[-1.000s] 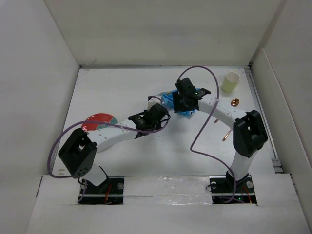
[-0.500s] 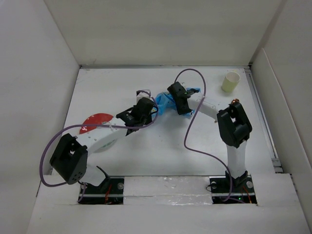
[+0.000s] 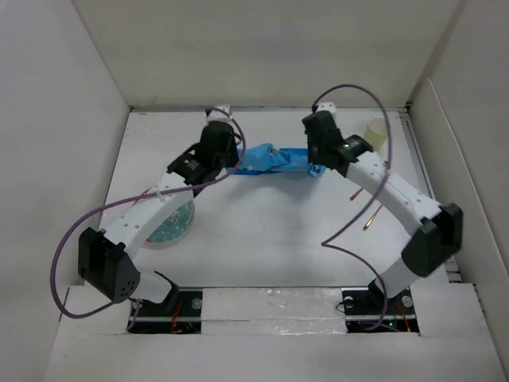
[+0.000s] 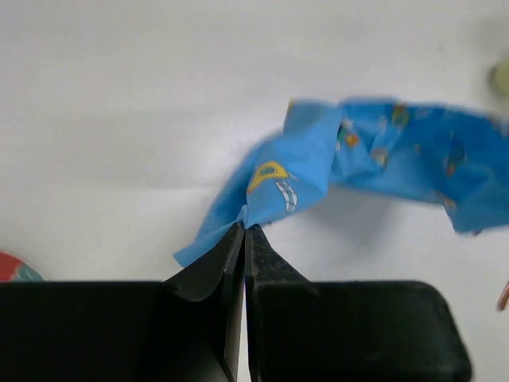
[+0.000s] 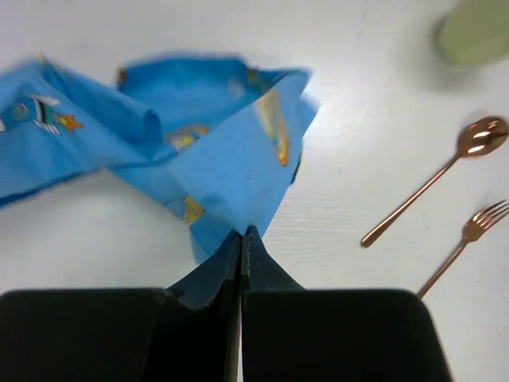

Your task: Set the dinner table for one person

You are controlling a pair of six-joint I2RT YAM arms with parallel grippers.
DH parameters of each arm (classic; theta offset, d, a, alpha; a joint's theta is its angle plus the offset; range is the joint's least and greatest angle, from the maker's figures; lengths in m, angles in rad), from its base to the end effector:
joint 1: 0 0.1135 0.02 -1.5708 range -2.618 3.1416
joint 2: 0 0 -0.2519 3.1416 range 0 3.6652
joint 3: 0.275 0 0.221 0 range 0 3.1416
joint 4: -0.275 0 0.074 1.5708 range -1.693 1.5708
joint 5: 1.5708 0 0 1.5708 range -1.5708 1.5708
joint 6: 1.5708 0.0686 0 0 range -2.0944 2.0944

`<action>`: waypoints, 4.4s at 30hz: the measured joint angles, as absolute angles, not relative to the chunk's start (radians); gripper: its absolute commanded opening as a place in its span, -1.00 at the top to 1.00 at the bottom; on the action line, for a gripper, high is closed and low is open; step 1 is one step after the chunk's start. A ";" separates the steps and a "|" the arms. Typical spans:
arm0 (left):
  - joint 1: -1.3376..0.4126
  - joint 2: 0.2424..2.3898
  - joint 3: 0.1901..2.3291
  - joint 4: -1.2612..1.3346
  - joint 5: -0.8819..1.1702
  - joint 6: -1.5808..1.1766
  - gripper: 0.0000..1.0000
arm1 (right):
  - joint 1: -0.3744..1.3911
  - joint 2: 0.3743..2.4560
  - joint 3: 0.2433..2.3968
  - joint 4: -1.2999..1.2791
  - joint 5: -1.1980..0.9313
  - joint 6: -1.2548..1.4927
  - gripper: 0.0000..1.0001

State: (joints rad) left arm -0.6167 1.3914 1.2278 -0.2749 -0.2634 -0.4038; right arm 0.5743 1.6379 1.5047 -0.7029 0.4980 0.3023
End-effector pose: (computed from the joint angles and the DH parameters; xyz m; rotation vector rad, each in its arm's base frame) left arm 0.2727 -0.1715 0.3264 0.0453 2.0141 -0.3911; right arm 0.3080 0.1603 0.2964 -0.0879 2.2838 -0.1522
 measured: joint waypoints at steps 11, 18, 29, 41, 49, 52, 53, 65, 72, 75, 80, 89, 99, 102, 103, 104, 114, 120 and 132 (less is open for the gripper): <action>-0.040 1.304 1.595 -0.294 0.105 -0.450 1.00 | 0.316 1.109 1.631 -0.717 0.308 0.315 1.00; 0.006 1.254 1.530 -0.255 0.244 -0.510 1.00 | 0.208 1.150 1.591 -0.666 0.115 0.344 1.00; 0.002 1.413 1.385 -0.205 0.319 -0.574 1.00 | 0.181 1.741 1.770 -0.581 0.005 0.363 1.00; 0.000 1.407 1.016 -0.049 0.348 -0.666 1.00 | 0.152 2.052 2.004 -0.667 0.072 0.361 0.91; 0.007 1.446 1.017 0.030 0.364 -0.685 1.00 | 0.255 1.702 1.356 -0.545 0.030 0.385 0.20; 0.009 1.446 1.024 0.031 0.363 -0.673 1.00 | 0.280 1.724 1.254 -0.534 0.028 0.395 -0.01; 0.009 1.446 1.028 0.031 0.363 -0.667 1.00 | 0.286 1.740 1.240 -0.545 0.027 0.395 -0.02; 0.009 1.426 1.031 0.017 0.334 -0.603 1.00 | 0.329 1.904 1.290 -0.538 0.030 0.413 -0.03; 0.009 1.416 1.031 0.018 0.329 -0.592 1.00 | 0.356 1.959 1.363 -0.538 0.055 0.417 0.47; 0.009 1.416 1.031 0.017 0.329 -0.591 1.00 | 0.357 1.974 1.378 -0.537 0.060 0.427 1.00; 0.009 1.416 1.031 0.018 0.329 -0.591 1.00 | 0.353 1.971 1.380 -0.539 0.099 0.448 1.00; -0.006 1.428 1.027 -0.008 0.332 -0.557 0.15 | 0.167 1.776 1.313 -0.547 0.117 0.411 1.00; -0.078 1.416 0.993 -0.141 0.165 -0.459 0.32 | 0.139 1.735 1.259 -0.546 0.094 0.373 1.00; -0.199 1.410 0.989 -0.198 0.074 -0.434 0.35 | 0.140 1.740 1.259 -0.546 0.081 0.369 1.00; -0.244 1.407 0.986 -0.210 0.050 -0.434 0.35 | 0.140 1.740 1.260 -0.546 0.078 0.369 1.00; -0.291 1.402 0.977 -0.222 0.023 -0.437 0.33 | 0.140 1.740 1.260 -0.546 0.077 0.369 1.00; -0.398 1.397 0.851 -0.313 -0.170 -0.639 0.25 | 0.144 1.683 1.248 -0.541 0.047 0.370 1.00; -0.397 1.483 0.851 -0.299 -0.195 -0.812 0.12 | 0.179 1.638 1.224 -0.534 0.025 0.370 1.00; -0.397 1.608 0.888 -0.268 -0.294 -0.944 0.02 | 0.208 1.592 1.172 -0.523 -0.027 0.370 1.00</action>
State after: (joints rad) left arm -0.3973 1.6077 0.8875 -0.2676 -0.2943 -0.9440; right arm 0.2077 1.5917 1.1721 -0.5232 -0.0269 0.3698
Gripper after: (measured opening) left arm 0.502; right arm 0.011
